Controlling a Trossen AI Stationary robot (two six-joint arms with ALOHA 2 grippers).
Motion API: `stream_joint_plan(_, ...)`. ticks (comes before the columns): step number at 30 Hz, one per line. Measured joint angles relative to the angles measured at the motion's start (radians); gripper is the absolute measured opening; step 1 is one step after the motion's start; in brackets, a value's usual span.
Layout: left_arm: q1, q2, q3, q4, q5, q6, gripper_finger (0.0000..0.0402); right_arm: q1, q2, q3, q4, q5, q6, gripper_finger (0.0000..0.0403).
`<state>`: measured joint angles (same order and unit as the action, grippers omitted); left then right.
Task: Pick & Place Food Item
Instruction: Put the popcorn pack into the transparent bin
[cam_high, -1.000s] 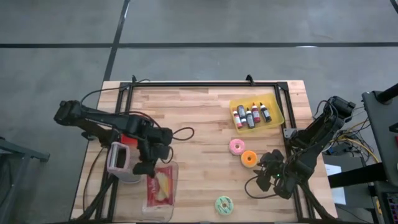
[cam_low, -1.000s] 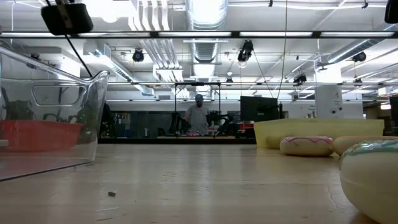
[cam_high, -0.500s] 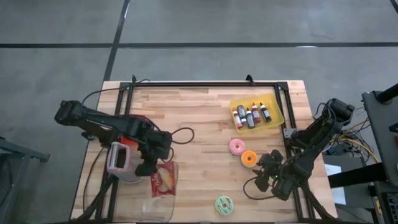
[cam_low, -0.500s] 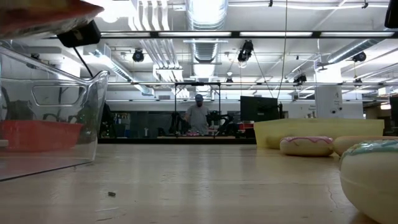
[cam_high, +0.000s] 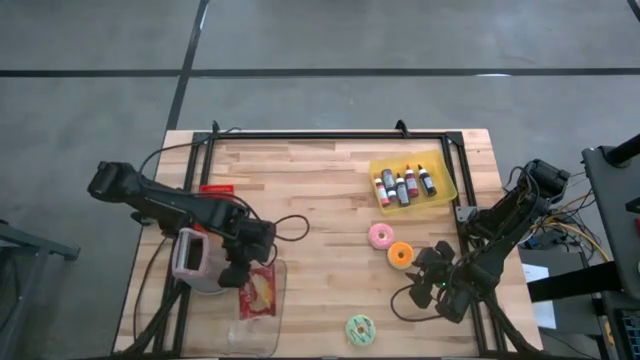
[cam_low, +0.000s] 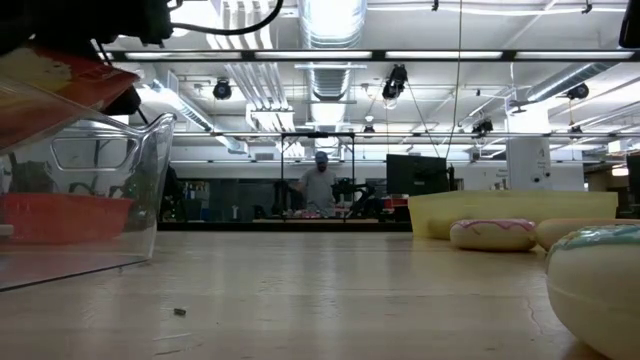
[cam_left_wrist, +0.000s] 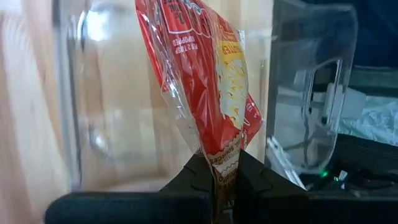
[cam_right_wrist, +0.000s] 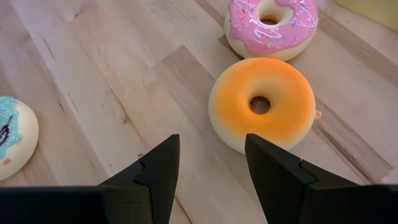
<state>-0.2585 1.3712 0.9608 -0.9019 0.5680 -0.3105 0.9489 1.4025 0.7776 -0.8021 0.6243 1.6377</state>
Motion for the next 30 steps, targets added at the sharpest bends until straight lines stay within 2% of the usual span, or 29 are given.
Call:
stream_joint_plan(4, -0.012, 0.0, -0.034, 0.088, 0.023, -0.039, 0.0028, 0.0, 0.0, 0.0, 0.0, 0.0, 0.0, 0.0178)
stream_joint_plan(15, -0.025, 0.0, -0.068, 0.115, 0.011, -0.144, 0.0035, 0.0, 0.0, 0.0, -0.001, -0.001, 0.0, 0.0178)
stream_joint_plan(30, -0.025, 0.0, -0.065, 0.153, 0.011, -0.113, 0.0046, 0.0, 0.0, 0.0, 0.005, -0.003, 0.0, 0.0178)
